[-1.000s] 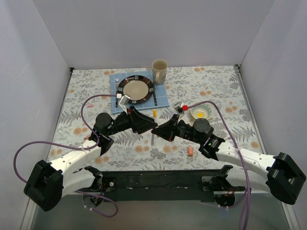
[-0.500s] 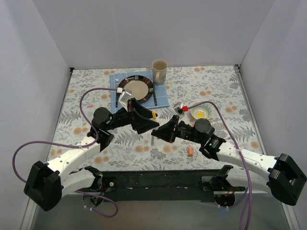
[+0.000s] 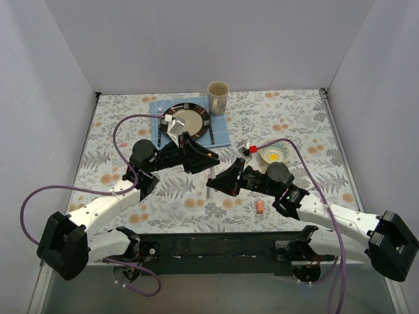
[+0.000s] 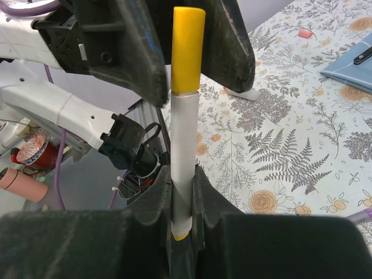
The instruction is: Insert the pens into the pen caps
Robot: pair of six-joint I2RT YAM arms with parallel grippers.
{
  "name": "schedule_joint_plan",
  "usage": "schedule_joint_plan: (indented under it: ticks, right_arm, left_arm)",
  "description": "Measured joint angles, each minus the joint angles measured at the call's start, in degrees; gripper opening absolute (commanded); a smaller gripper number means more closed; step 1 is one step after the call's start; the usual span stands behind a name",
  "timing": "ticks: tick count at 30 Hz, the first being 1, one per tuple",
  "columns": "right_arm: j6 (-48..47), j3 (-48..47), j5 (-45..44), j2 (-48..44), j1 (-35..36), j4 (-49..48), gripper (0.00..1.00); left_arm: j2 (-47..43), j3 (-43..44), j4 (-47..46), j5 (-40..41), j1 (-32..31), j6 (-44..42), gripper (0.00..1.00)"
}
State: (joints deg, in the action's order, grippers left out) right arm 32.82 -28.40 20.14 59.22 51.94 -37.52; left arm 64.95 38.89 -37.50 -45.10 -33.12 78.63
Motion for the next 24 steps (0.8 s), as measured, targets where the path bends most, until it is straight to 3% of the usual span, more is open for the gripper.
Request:
schedule_joint_plan:
  ticks: [2,7,13,24]
  right_arm:
    - [0.0,0.0,0.1,-0.2,0.0,-0.1,0.01]
    - [-0.3,0.0,0.2,-0.4,0.0,-1.0,0.01]
    - [-2.2,-0.5,0.3,0.2,0.6,1.9,0.01]
    - [-7.7,-9.5,1.3,3.3,-0.6,10.5,0.01]
  left_arm:
    - [0.2,0.1,-0.2,-0.3,0.0,0.3,0.00]
    - [2.3,-0.3,-5.7,-3.1,0.2,4.9,0.00]
    - [5.8,-7.4,-23.6,-1.8,0.7,16.5,0.00]
    - [3.7,-9.8,-29.5,7.8,0.0,14.7,0.00]
